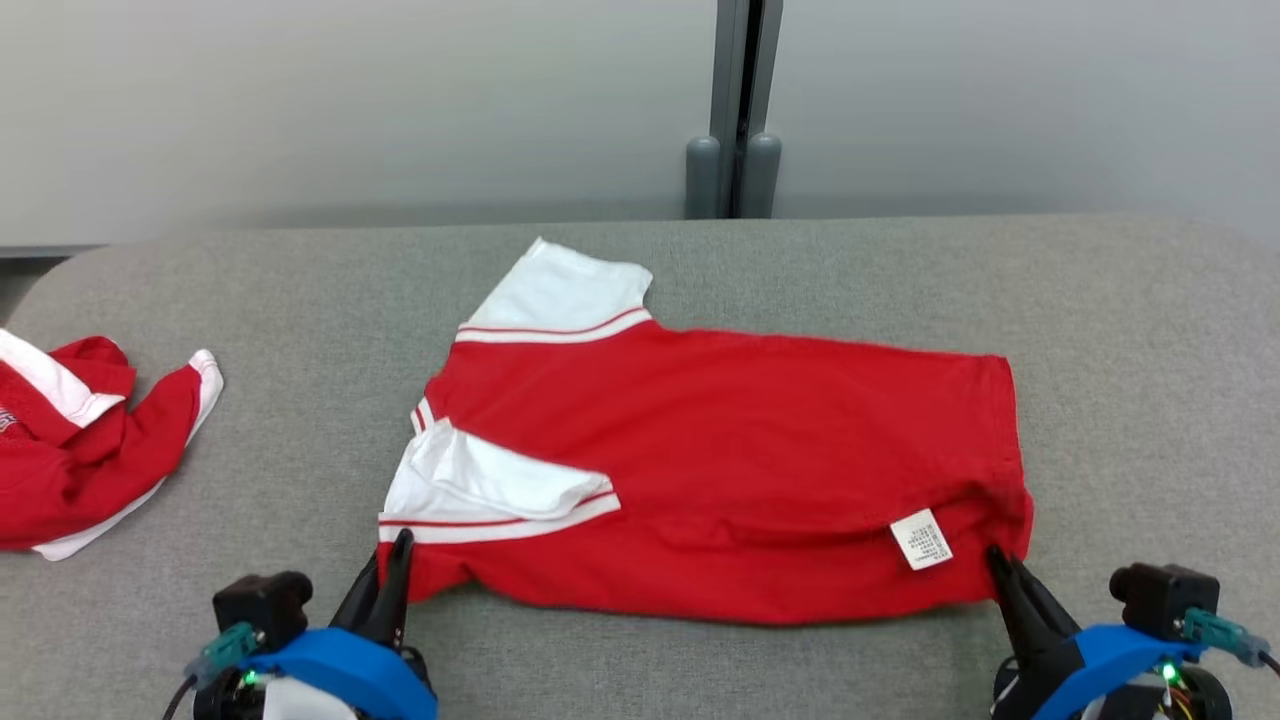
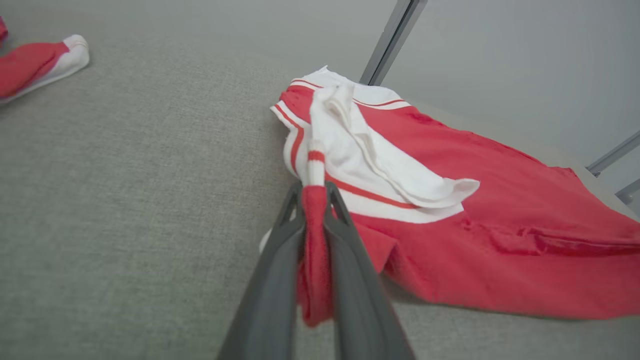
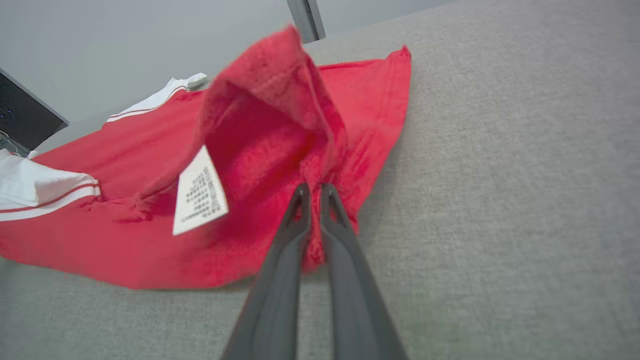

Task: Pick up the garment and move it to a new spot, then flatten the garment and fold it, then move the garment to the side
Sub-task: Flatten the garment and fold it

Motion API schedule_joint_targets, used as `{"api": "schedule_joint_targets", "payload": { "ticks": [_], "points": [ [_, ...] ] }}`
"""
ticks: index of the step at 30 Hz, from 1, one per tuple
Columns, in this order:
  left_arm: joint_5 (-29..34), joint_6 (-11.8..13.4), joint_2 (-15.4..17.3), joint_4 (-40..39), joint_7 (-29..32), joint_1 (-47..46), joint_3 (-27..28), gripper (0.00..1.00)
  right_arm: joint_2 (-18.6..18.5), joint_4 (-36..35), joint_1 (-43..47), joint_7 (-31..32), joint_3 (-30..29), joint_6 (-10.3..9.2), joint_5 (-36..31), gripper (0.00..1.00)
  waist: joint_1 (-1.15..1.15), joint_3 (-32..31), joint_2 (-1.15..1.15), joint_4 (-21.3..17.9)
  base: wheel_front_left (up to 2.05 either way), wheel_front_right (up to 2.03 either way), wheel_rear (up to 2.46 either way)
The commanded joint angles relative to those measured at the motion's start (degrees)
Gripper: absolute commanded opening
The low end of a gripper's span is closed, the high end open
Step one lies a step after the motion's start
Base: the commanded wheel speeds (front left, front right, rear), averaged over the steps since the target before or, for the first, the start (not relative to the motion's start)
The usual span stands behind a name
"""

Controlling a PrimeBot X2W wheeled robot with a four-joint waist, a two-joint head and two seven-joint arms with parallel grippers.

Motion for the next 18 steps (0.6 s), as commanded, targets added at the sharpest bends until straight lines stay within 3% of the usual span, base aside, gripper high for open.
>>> {"api": "schedule_joint_targets", "payload": {
  "ticks": [1, 9, 14, 15, 16, 17, 18],
  "points": [
    [-0.3, 0.9, 1.0, -2.4, -0.4, 3.2, 0.4, 0.0, -0.7, -2.7, 3.3, 0.6, -0.3, 0.03, 0.4, 0.0, 0.01, -1.1, 0.0, 0.1, 0.0, 0.0, 0.0],
    [-0.8, 5.6, 3.2, -14.6, 0.1, 15.2, 0.3, 0.0, 0.1, -13.9, 15.6, 4.5, -2.9, 0.03, -0.2, 0.0, 0.01, -2.9, 0.0, 1.0, 0.0, 0.0, 0.0],
    [-0.5, 8.1, 3.6, -19.1, 2.2, 19.4, -0.9, 0.0, 1.7, -17.1, 20.0, 7.8, -4.3, 0.03, -0.6, 0.0, 0.01, -3.2, 0.0, 0.9, 0.0, 0.0, 0.0],
    [-0.4, 8.5, 3.6, -19.5, 2.2, 19.7, -1.0, 0.46, 2.0, -17.3, 20.2, 8.2, -4.5, 0.03, -0.7, 0.4, 0.01, -3.3, 0.0, 0.8, 0.0, 0.0, 0.0],
    [-0.5, 8.5, 3.7, -19.5, 2.0, 19.9, -0.9, 0.93, 2.2, -17.6, 20.3, 8.3, -4.6, 0.03, -0.9, 0.99, 0.01, -3.2, 0.0, 0.7, 0.0, 0.0, 0.0],
    [-0.2, 8.7, 3.8, -19.5, 1.7, 20.0, -0.9, 1.0, 2.4, -17.6, 20.3, 8.4, -4.8, 0.03, -1.0, 1.0, 0.01, -3.3, 0.0, 0.6, 0.0, 0.0, 0.0],
    [0.2, 8.8, 3.8, -19.7, 1.3, 19.8, -0.8, 1.0, 2.7, -17.7, 20.1, 8.0, -5.1, 0.03, -1.2, 1.0, 0.01, -3.3, 0.0, 0.5, 0.0, 0.0, 0.0]
  ]
}}
